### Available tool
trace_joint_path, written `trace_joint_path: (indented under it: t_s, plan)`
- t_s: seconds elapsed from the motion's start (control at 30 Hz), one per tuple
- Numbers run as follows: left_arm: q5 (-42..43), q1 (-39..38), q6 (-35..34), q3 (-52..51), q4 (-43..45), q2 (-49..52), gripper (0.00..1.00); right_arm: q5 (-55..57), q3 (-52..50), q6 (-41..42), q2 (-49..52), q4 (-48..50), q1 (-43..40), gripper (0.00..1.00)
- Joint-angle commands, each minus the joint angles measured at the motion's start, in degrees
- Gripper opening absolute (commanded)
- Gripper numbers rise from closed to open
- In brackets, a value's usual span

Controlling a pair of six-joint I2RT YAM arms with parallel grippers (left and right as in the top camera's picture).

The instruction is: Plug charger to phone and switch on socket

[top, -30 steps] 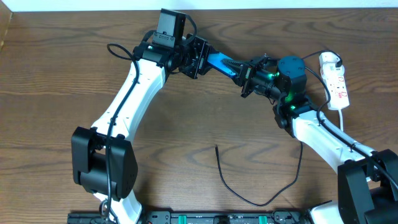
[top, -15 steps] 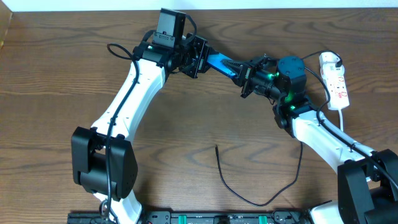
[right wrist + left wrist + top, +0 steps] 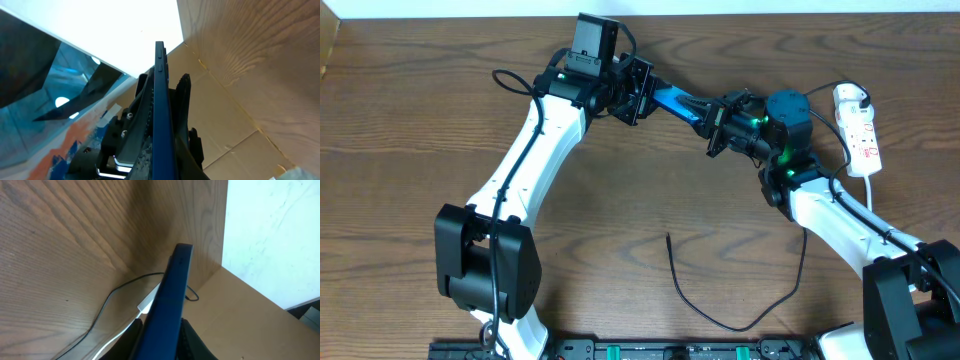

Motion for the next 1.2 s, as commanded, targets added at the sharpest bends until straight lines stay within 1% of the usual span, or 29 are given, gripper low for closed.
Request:
trace_joint_path:
  t_s: [0.0,0.17,0.4,0.5,0.53,0.57,0.63,0.67,0.8,0.83,0.9,1.17]
  plan:
    - [-0.8,0.0,-0.3,0.5,-0.5,-1.2,0.14,-0.9,1.1,-2.1,-0.9,1.1,1.2,0.01]
    - [-0.8,0.0,-0.3,0.5,-0.5,-1.2,0.08,-0.9,1.1,-2.1,-0.9,1.0,1.2,0.02]
    - [-0.8,0.0,-0.3,0.5,-0.5,-1.2,0.07,-0.9,1.1,-2.1,-0.9,1.1,1.2,0.03]
    - [-0.8,0.0,-0.3,0.5,-0.5,-1.2,0.08,-0.9,1.1,-2.1,-0.9,1.1,1.3,0.07]
    - [-0.8,0.0,-0.3,0.5,-0.5,-1.2,0.08,-0.9,1.1,-2.1,-0.9,1.0,1.3,0.09]
    - [-0.8,0.0,-0.3,0.5,-0.5,-1.2,0.08,-0.9,1.1,-2.1,-0.9,1.0,1.3,0.15]
    - [-0.8,0.0,-0.3,0.5,-0.5,-1.2,0.08,-0.9,1.1,-2.1,-0.9,1.0,1.3,0.23]
    - [-0.8,0.0,-0.3,0.5,-0.5,-1.2,0.08,-0.8,1.1,-2.1,-0.9,1.0,1.3,0.3]
    - [-1.4,0.0,-0.2,0.5,-0.5,-1.2,0.08,-0.8,1.1,-2.1,-0.9,1.0,1.3,0.5]
    - [-2.1,0.0,-0.1,0.5,-0.5,-1.2,0.07,-0.8,1.1,-2.1,-0.9,1.0,1.3,0.62]
    - [-2.2,0.2,-0.1,0.5,-0.5,-1.2,0.07,-0.8,1.1,-2.1,-0.9,1.0,1.3,0.65]
    - [-2.2,1.5,-0.1,0.5,-0.5,-1.2,0.08,-0.2,1.1,-2.1,-0.9,1.0,1.3,0.7]
